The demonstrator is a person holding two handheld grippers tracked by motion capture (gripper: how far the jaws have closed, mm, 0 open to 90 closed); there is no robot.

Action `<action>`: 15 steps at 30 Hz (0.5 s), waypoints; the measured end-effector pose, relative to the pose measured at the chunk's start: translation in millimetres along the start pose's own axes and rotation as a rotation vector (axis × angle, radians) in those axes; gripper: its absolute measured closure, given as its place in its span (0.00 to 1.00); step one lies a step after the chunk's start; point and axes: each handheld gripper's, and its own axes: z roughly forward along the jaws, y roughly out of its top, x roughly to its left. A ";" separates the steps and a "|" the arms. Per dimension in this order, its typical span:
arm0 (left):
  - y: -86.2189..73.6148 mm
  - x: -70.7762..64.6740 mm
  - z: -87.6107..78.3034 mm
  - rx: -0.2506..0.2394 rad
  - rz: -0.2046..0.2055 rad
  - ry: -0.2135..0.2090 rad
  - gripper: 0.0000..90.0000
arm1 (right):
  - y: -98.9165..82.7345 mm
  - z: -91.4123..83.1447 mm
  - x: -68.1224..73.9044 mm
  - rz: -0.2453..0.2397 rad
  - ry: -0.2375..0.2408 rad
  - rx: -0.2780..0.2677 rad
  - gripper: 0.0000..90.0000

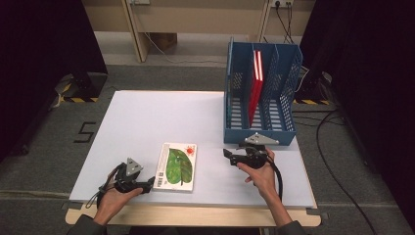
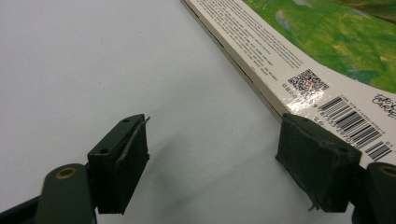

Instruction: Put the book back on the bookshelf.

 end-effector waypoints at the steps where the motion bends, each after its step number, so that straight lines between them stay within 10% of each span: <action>1: 0.0 -0.5 -0.1 -0.001 -0.001 0.000 0.28 | 0.2 0.9 0.6 -0.001 0.001 0.002 0.28; 15: 7.7 -22.7 4.7 -0.021 0.046 -0.021 0.31 | 0.2 6.9 5.7 -0.001 0.015 0.018 0.28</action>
